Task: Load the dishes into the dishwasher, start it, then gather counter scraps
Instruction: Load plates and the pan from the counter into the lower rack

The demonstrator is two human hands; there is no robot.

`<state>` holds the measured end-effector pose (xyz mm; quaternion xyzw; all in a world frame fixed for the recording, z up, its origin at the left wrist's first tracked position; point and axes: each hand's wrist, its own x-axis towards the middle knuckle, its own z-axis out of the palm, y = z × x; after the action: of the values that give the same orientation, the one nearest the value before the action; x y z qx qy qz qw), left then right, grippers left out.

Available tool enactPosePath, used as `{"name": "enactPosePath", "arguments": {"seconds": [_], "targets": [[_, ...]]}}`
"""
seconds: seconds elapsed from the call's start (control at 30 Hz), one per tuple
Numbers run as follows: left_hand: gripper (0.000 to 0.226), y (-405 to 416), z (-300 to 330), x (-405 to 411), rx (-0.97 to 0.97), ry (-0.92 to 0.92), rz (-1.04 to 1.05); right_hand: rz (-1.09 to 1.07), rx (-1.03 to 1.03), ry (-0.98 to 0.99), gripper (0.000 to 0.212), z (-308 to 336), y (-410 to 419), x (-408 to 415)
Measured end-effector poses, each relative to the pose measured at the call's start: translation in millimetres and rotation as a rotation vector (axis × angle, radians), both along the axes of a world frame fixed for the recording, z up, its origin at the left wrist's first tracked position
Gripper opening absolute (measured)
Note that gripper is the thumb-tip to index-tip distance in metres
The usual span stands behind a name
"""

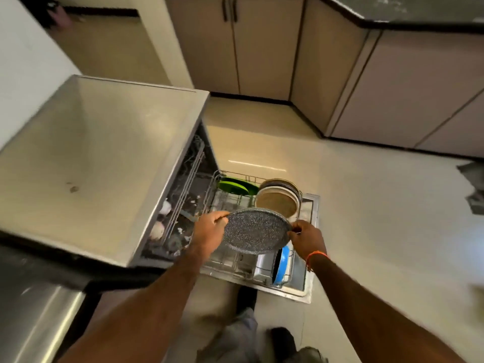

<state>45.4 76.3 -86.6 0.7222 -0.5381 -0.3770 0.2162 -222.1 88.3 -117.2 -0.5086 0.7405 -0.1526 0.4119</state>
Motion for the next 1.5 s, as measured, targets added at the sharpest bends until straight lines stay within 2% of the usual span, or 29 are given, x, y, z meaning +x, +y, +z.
{"name": "enactPosePath", "arguments": {"seconds": [0.13,0.23,0.37,0.5,0.67,0.83,1.0,1.17,1.3,1.5], "targets": [[0.026,-47,-71,-8,0.063,0.025,-0.087,-0.104,0.037,0.011,0.012,-56,-23,-7],[0.024,-89,-127,-16,0.083,0.029,-0.137,-0.106,0.05,0.04,0.017,-106,-50,-17],[0.023,-156,-202,-38,0.038,0.031,-0.169,-0.093,-0.03,0.129,0.02,-173,-104,-39],[0.022,-209,-264,-64,-0.013,0.035,-0.172,-0.17,-0.121,0.177,0.022,-230,-153,-57],[0.021,-228,-335,-80,-0.007,0.051,-0.182,-0.227,-0.143,0.161,0.022,-295,-171,-65],[0.024,-227,-374,-73,0.012,0.008,-0.256,-0.201,-0.105,0.168,0.022,-337,-173,-68],[0.029,-224,-384,-73,0.059,-0.085,-0.325,-0.197,0.008,0.149,0.023,-351,-172,-66],[0.052,-221,-367,-80,0.116,-0.141,-0.287,-0.136,0.139,0.251,0.05,-333,-173,-58],[0.053,-214,-324,-79,0.163,-0.137,-0.281,-0.099,0.166,0.252,0.05,-290,-163,-49],[0.045,-169,-224,-65,0.202,-0.165,-0.334,0.008,0.138,0.21,0.042,-196,-133,-26]]}}
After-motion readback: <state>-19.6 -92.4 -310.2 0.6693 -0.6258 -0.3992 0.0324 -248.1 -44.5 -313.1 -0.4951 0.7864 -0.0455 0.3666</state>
